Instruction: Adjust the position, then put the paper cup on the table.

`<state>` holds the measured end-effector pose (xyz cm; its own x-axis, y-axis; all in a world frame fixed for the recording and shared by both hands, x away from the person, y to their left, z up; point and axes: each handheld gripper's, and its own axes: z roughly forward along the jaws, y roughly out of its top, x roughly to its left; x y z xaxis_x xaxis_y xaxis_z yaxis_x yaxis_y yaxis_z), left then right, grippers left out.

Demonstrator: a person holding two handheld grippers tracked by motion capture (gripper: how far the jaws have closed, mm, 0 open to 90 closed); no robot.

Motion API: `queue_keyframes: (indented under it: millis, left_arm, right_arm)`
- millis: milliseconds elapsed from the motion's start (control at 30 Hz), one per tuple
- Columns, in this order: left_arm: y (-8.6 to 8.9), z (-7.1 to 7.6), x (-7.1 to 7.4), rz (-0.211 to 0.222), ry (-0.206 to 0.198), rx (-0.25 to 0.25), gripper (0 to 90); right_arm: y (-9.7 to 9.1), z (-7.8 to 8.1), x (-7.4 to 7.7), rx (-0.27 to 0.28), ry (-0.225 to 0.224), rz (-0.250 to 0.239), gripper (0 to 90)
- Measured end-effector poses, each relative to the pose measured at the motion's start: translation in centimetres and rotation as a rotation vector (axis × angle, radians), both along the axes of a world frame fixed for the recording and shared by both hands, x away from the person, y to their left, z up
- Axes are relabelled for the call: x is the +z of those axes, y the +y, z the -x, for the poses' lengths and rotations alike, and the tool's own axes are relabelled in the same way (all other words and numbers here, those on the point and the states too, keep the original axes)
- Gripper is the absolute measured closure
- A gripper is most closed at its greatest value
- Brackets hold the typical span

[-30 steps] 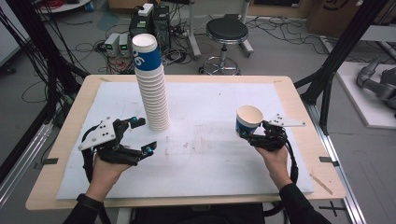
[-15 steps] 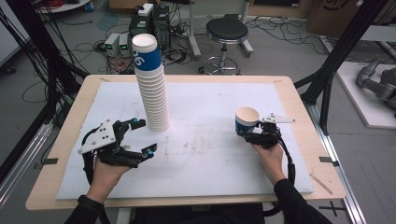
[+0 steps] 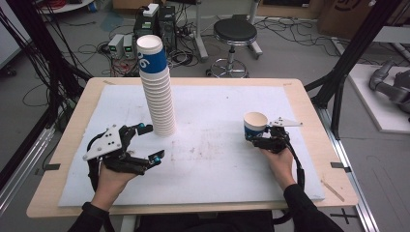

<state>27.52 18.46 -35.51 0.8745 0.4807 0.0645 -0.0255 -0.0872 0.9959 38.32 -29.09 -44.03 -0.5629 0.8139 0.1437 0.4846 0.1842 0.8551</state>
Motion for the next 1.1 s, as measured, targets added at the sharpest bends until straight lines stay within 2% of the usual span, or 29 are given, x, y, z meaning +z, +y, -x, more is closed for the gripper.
queue_keyframes:
  millis: [367, 567, 867, 1100]
  left_arm:
    - [0.1, 0.0, -0.1, 0.003, 0.001, 0.01, 14.6]
    - [0.4, -0.2, -0.2, 0.007, 0.004, 0.012, 14.6]
    - [0.1, -0.5, -0.2, 0.009, 0.003, 0.005, 14.6]
    - [0.4, -0.2, -0.4, 0.003, 0.005, 0.015, 14.7]
  right_arm:
    - [-0.1, 0.0, 0.0, -0.004, 0.005, 0.004, 26.0]
    - [0.2, 0.7, 1.0, 0.026, -0.069, -0.026, 26.1]
    - [0.2, 1.1, 1.1, 0.03, -0.058, -0.018, 26.0]
    - [0.0, 0.7, 0.8, 0.014, -0.051, -0.008, 26.1]
